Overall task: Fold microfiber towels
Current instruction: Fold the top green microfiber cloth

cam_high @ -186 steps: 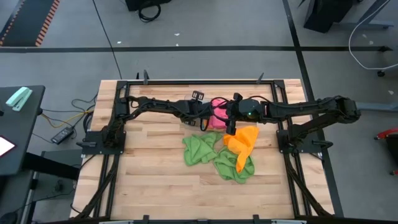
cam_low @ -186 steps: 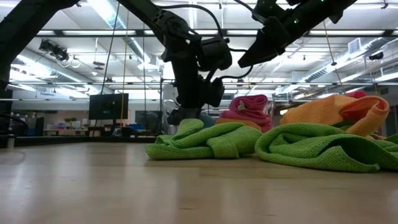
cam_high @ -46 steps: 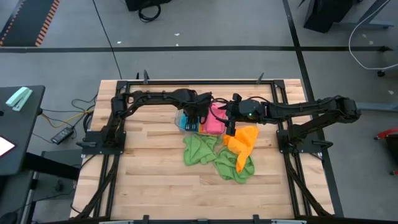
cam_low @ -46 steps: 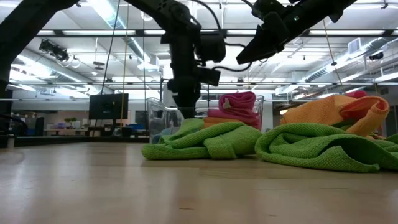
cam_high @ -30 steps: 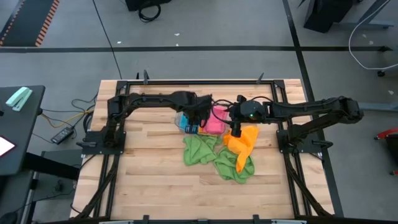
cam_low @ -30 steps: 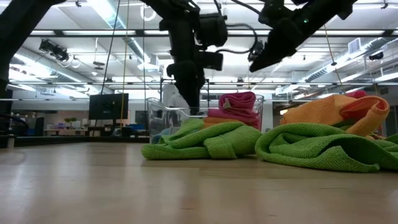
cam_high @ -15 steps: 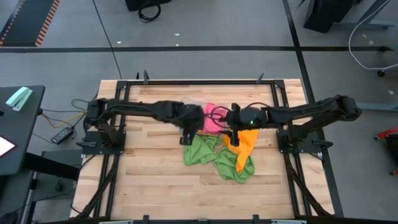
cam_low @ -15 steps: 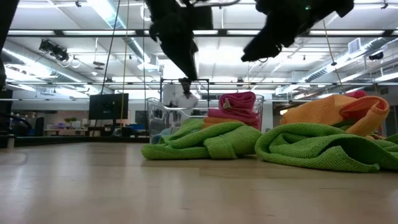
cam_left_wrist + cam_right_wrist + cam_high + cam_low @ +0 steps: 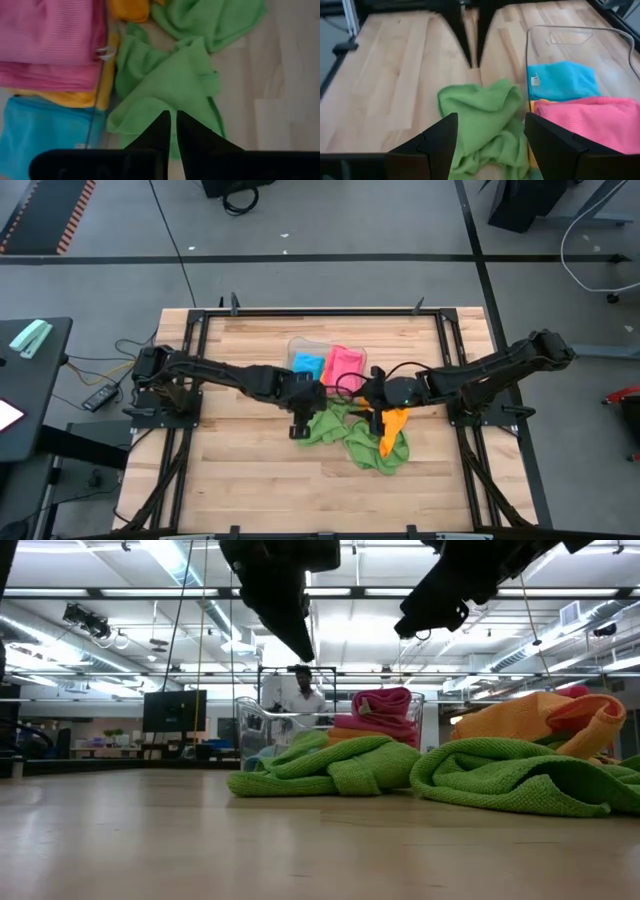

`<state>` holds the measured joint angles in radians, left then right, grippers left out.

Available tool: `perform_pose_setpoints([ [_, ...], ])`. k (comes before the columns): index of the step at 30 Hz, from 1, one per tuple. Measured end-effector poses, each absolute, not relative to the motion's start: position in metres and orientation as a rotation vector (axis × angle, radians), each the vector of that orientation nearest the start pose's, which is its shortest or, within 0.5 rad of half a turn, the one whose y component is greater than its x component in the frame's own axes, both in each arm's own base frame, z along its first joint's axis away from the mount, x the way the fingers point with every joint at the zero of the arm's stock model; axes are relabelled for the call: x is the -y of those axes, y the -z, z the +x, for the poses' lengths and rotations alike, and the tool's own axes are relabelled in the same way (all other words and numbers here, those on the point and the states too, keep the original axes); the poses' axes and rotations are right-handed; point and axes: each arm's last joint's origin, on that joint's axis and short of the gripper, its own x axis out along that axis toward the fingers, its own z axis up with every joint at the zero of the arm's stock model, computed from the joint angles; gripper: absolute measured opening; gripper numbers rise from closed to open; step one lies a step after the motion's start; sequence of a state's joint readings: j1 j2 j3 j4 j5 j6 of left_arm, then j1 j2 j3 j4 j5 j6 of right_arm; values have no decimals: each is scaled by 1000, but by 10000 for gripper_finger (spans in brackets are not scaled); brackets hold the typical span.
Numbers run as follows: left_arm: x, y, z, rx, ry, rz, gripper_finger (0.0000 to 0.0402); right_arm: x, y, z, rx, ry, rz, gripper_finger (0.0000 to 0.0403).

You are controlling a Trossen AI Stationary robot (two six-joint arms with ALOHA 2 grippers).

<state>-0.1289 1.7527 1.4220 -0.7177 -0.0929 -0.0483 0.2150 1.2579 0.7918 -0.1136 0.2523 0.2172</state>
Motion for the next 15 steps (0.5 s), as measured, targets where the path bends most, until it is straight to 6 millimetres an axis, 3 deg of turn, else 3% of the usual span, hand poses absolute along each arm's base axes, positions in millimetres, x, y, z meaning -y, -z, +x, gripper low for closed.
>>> perform_pose_setpoints([
  [4,63,-245,359,-1052,57,106,31,-49,-248,262,-521,123,110,241],
  [15,109,-207,340,-1043,179,176,14,-73,-240,279,-418,124,92,241],
])
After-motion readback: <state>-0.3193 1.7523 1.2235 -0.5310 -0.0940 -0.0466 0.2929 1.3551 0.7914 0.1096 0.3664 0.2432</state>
